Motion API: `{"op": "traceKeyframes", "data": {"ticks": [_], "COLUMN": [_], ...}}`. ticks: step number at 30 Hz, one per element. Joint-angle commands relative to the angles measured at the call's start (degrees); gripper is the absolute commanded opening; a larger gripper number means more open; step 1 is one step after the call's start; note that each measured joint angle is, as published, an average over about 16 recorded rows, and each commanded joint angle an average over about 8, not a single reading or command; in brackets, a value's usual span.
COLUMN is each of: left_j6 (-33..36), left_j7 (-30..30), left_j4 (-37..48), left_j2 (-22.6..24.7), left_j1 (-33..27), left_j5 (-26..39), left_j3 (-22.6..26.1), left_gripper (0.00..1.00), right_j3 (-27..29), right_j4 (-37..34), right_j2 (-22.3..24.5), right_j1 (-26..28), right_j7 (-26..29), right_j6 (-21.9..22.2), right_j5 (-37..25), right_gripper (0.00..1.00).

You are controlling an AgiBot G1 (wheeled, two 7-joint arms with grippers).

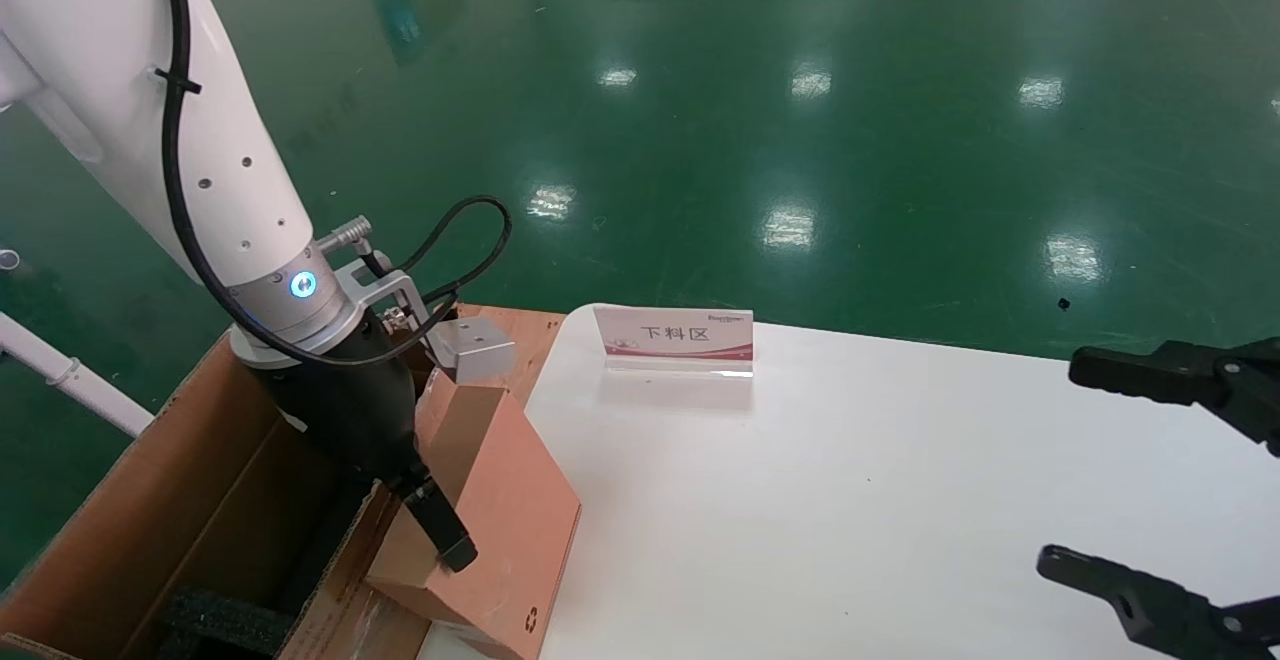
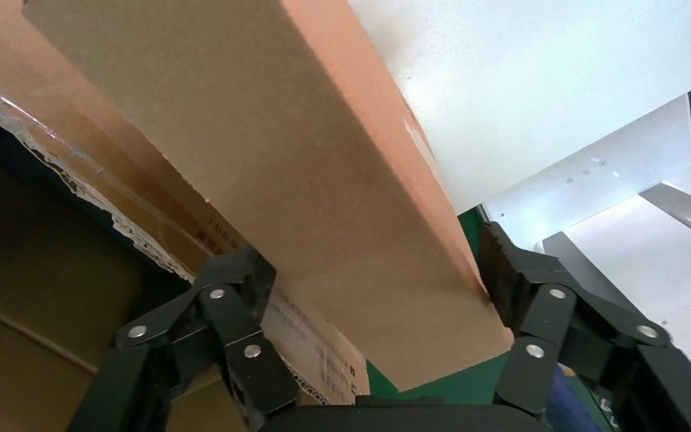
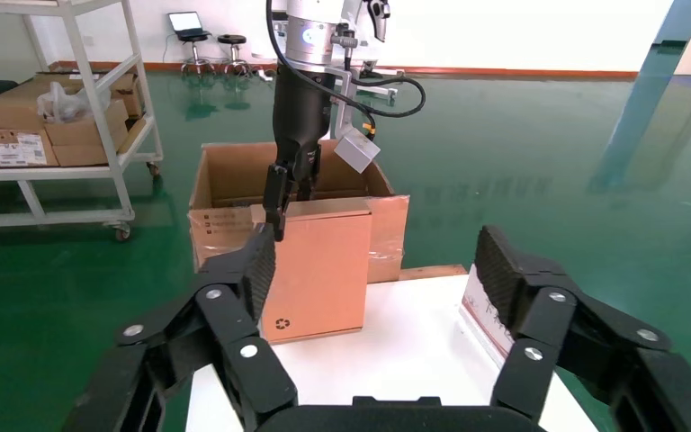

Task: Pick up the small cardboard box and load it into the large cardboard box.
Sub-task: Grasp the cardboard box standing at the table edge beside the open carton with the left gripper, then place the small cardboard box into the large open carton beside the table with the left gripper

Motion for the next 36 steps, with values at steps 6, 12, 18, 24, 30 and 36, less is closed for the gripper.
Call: {"op": "traceKeyframes", "data": {"ticks": [6,12,18,24,30,36], "left_j6": [-0.01,0.01,0.29,2.02,5.73,8.27], "left_j7": [-0.02,-0.05,-0.37,0.83,4.00,6.52], "left_j4": [-0.03,0.03,0.65,3.05,8.71,12.05], "left_j2": [-0.02,-0.14,-0.66,0.01,1.95,3.03], "left_j1": [-0.03,-0.38,-3.50,-11.90,-22.20,-29.18], "left_j5": [-0.01,-0.12,-0.71,0.21,3.21,3.71], "left_j3": [-0.02,-0.19,-1.43,-3.95,-5.27,-0.50], "left_gripper": [0.00,0.00,0.00,0.00,0.00,0.00], "right_j3": [0.00,0.00,-0.02,-0.05,-0.07,-0.09], "right_j4": [0.00,-0.01,-0.03,-0.04,-0.05,-0.05], "right_j2": [0.00,0.00,0.00,0.00,0.01,0.02], "right_j1": [0.00,0.00,0.02,0.03,0.04,0.04], "right_j7": [0.00,0.00,-0.02,-0.03,-0.04,-0.05], "right_j6": [0.00,0.00,-0.01,-0.01,0.00,0.00], "right_j5": [0.00,0.00,0.01,0.02,0.03,0.05], "right_gripper": [0.00,0.00,0.00,0.00,0.00,0.18]}}
